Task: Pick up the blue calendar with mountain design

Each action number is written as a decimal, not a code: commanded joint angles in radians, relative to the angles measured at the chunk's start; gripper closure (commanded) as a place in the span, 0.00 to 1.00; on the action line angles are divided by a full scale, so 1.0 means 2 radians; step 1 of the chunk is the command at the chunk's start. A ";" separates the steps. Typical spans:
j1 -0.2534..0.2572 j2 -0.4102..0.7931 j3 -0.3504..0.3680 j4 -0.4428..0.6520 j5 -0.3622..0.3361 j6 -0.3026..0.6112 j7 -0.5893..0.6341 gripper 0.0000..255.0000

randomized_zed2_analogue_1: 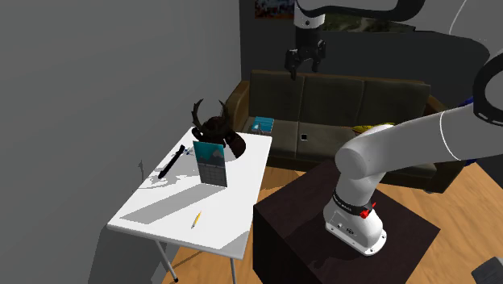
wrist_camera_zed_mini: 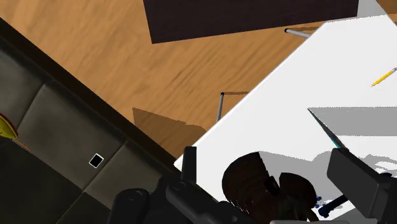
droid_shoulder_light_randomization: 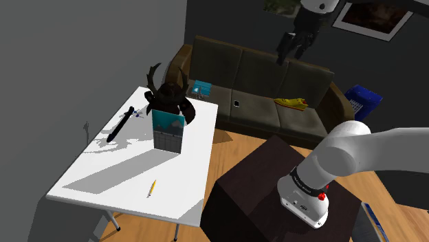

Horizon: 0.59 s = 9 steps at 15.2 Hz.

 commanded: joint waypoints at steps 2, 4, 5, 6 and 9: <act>0.004 0.015 -0.001 -0.002 0.000 0.013 -0.007 0.00; 0.011 0.045 -0.002 -0.004 0.001 0.038 -0.020 0.00; 0.014 0.060 -0.002 -0.004 0.002 0.050 -0.026 0.00; 0.017 0.076 -0.003 -0.003 0.002 0.061 -0.033 0.00; 0.027 0.125 -0.002 0.001 0.004 0.095 -0.052 0.00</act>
